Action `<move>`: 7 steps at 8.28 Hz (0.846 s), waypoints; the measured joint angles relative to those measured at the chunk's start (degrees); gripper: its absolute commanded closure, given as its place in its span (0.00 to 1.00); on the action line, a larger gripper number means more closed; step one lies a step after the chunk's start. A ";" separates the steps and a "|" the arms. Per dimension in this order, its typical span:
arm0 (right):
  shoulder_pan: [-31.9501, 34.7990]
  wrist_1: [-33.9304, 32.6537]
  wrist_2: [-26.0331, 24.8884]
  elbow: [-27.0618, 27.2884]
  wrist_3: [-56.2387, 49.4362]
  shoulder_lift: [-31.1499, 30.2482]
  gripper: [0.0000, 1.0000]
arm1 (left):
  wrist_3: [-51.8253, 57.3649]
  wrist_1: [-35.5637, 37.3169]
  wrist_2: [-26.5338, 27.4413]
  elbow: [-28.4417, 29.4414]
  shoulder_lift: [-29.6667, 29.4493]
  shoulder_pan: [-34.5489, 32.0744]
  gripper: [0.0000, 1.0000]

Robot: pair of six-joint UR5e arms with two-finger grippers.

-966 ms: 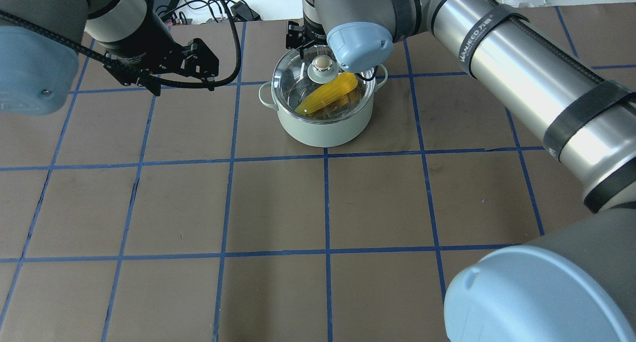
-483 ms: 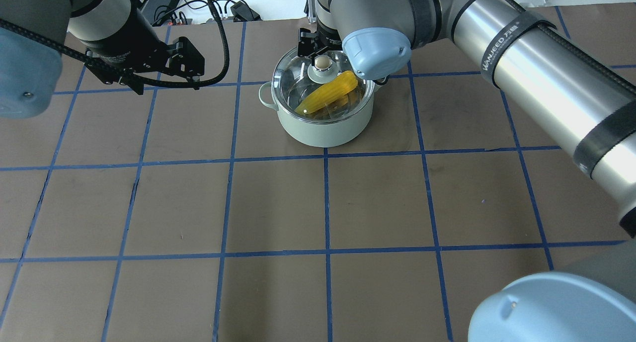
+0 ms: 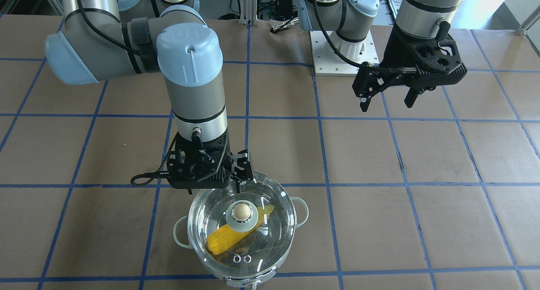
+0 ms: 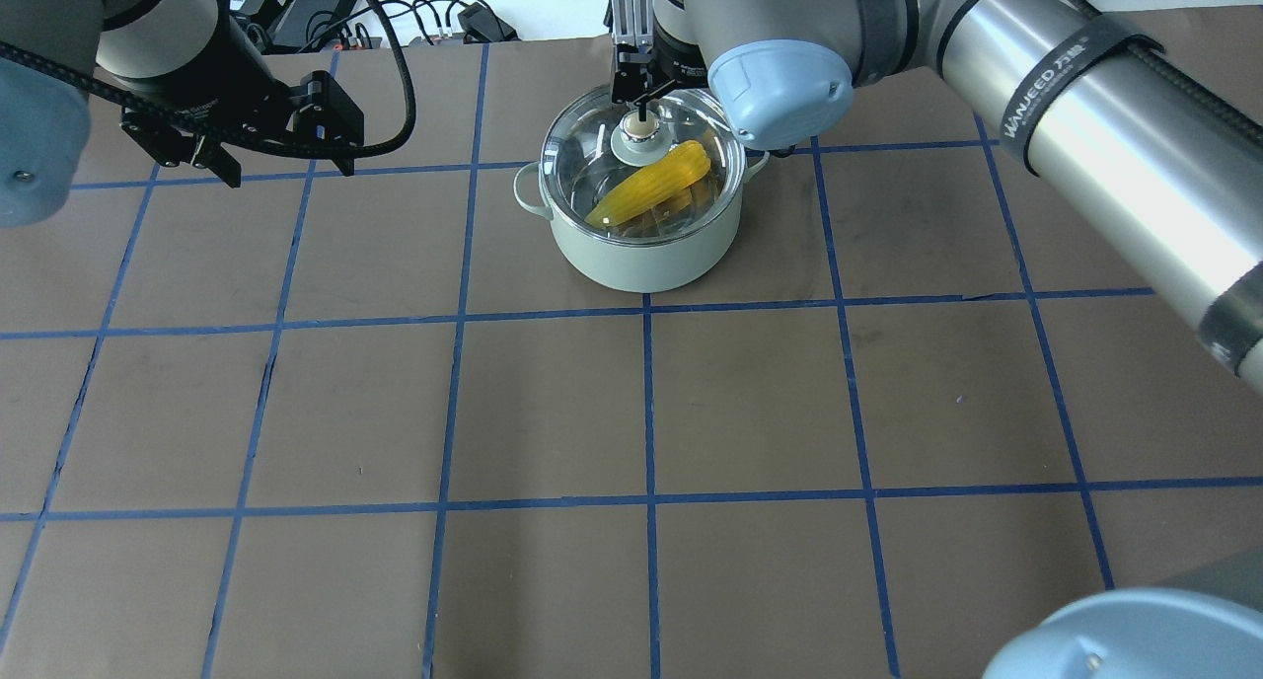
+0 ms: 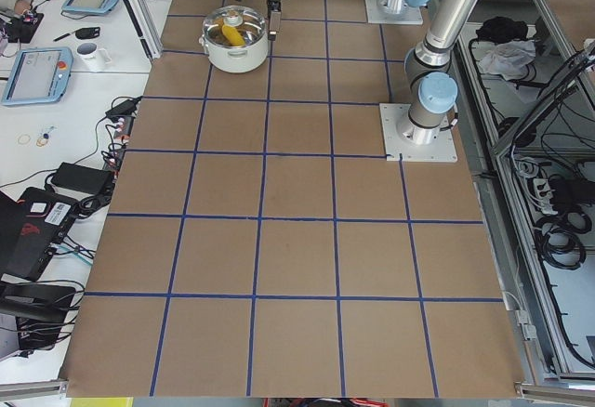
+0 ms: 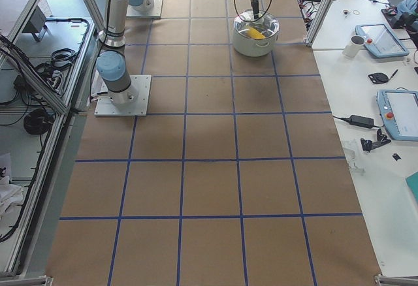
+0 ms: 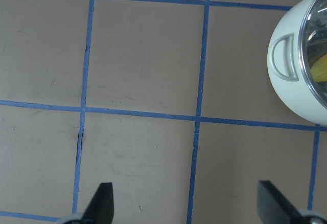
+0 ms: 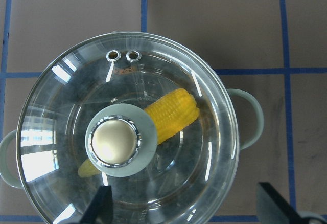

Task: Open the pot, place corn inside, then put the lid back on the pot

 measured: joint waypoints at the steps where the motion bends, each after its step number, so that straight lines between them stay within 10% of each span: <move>1: -1.45 2.96 0.05 0.14 -1.18 -2.45 0.00 | 0.00 -0.10 0.01 -0.13 0.02 0.09 0.00; 7: -7.20 15.62 -0.16 4.99 -6.43 -16.18 0.00 | -0.51 -0.33 0.08 -0.16 0.18 0.06 0.00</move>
